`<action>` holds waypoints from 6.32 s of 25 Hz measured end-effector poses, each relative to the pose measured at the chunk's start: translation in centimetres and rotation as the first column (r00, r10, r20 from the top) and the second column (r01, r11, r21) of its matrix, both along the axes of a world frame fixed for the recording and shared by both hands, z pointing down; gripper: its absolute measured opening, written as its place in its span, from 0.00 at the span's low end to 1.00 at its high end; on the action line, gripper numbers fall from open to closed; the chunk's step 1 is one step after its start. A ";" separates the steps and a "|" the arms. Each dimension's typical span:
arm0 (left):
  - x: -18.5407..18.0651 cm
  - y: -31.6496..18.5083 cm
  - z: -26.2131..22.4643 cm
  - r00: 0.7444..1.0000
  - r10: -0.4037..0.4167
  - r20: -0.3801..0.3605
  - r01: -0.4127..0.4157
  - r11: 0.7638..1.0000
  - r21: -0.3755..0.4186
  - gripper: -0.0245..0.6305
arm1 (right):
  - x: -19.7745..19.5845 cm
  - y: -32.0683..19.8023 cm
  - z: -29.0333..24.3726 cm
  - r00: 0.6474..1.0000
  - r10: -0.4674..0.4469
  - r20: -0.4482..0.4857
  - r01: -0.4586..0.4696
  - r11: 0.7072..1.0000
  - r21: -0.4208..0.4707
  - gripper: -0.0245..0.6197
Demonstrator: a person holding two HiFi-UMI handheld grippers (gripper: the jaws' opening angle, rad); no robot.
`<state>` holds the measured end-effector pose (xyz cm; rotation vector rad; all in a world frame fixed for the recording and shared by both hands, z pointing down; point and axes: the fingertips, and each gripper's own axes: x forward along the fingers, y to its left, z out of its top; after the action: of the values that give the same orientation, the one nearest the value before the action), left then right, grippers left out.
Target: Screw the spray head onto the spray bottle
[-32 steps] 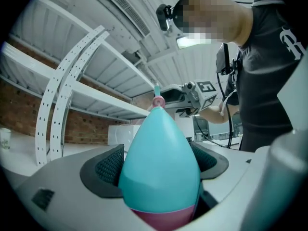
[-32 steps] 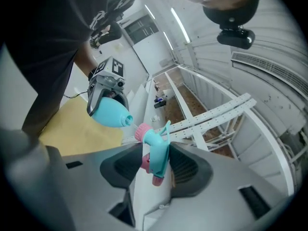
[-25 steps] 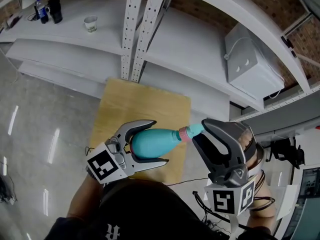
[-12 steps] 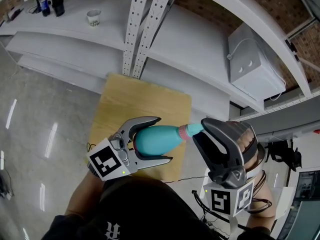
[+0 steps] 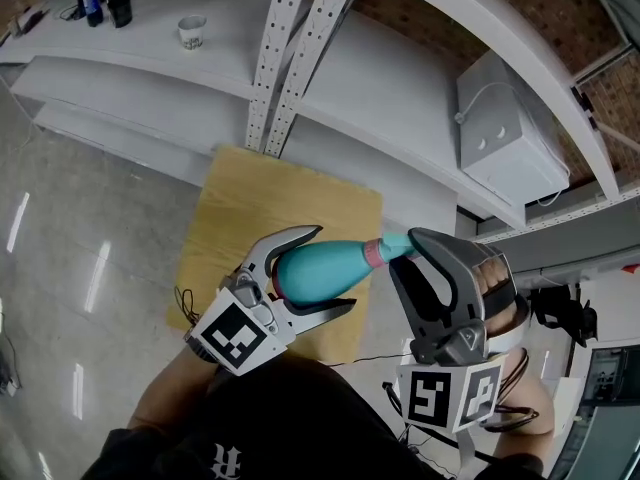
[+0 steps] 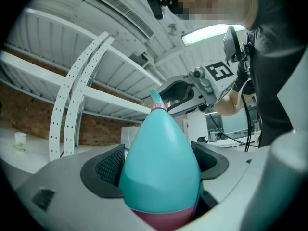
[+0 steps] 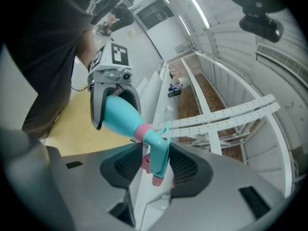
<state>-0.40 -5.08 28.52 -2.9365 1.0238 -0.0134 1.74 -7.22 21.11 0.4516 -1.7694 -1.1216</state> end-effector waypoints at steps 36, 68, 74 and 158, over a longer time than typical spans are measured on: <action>0.2 -0.5 -1.6 0.997 -0.038 -0.067 0.048 0.987 0.154 0.68 | -0.7 0.1 -1.2 0.945 0.182 -0.272 -0.149 0.979 0.136 0.35; -1.5 3.6 -9.0 0.840 0.298 -0.454 -0.234 0.953 0.194 0.68 | -2.0 3.8 -8.7 0.409 0.304 0.861 0.827 0.275 -0.490 0.36; -0.7 4.0 -8.6 0.834 0.321 -0.449 -0.265 0.947 0.183 0.68 | -4.7 4.8 -9.0 0.442 0.249 0.862 0.835 0.238 -0.497 0.35; -2.5 -0.9 -5.1 0.953 -0.302 -0.041 0.304 0.938 0.164 0.68 | -5.8 -1.3 -6.0 0.354 0.630 0.692 0.497 0.500 -0.709 0.26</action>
<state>-2.87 -6.02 23.43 -2.6057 1.3951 0.0839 -4.04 -8.49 15.11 0.5583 -2.9972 0.5860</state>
